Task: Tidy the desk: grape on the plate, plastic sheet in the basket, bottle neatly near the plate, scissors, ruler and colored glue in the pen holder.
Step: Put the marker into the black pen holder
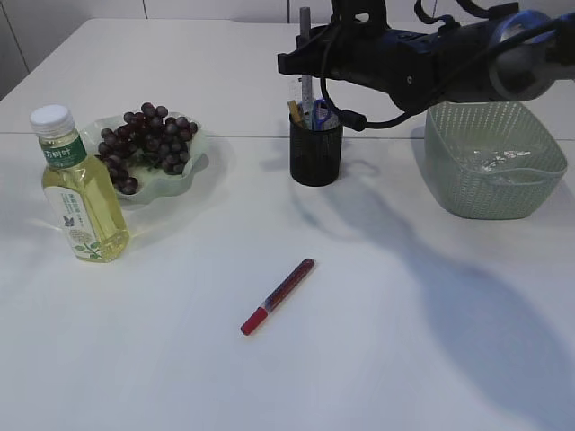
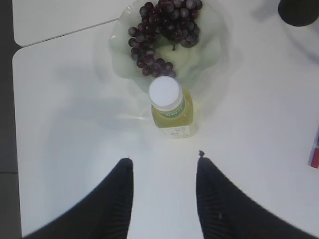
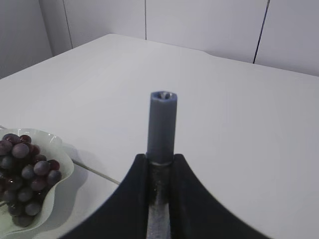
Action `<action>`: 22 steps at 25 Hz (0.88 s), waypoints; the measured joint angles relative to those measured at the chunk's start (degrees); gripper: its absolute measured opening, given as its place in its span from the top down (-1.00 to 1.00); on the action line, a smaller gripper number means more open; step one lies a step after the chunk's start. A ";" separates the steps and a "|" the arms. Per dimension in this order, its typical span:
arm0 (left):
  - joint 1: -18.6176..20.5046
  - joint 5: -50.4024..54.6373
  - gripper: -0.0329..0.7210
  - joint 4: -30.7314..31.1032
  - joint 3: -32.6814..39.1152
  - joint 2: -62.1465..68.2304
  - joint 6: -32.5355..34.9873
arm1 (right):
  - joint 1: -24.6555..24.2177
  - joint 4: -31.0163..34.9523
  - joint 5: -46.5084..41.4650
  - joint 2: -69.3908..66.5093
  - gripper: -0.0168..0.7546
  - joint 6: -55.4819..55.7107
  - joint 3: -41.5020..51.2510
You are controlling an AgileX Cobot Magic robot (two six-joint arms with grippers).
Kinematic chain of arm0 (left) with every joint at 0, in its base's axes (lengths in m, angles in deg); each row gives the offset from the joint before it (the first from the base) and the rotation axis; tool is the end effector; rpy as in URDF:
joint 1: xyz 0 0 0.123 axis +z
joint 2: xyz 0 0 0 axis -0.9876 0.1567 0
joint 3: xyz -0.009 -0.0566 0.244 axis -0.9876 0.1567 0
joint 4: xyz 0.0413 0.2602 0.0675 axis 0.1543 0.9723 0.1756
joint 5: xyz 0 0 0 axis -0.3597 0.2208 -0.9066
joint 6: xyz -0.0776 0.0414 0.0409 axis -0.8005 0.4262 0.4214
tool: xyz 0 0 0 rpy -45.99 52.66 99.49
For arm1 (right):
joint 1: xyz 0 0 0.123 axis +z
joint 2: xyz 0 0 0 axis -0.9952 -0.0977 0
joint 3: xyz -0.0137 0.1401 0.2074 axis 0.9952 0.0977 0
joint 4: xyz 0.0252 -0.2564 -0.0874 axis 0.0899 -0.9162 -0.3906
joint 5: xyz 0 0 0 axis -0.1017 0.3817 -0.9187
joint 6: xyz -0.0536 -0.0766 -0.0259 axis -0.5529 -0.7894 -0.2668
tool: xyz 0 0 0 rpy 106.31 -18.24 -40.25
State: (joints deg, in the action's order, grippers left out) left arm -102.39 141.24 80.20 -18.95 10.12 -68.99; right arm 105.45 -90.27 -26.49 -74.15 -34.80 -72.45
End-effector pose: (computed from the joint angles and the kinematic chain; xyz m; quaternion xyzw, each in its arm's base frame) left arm 0.2805 -0.0874 0.4045 0.1228 0.9360 0.0371 0.3279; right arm 0.4761 0.1849 0.1994 -0.1608 0.7617 0.1091 0.6181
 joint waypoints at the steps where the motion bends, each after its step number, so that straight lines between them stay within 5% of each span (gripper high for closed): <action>1: 0.00 0.00 0.10 0.00 0.00 0.00 0.00 | -0.15 0.00 0.00 -0.92 0.80 -0.48 -0.95; 22: 0.00 0.00 0.10 0.00 0.00 0.00 0.00 | -2.27 0.00 -0.05 -4.98 0.80 -2.97 -3.55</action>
State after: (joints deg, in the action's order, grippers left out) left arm -102.39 141.24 80.20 -18.95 10.12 -68.99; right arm 103.18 -90.27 -26.54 -79.13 -37.76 -76.00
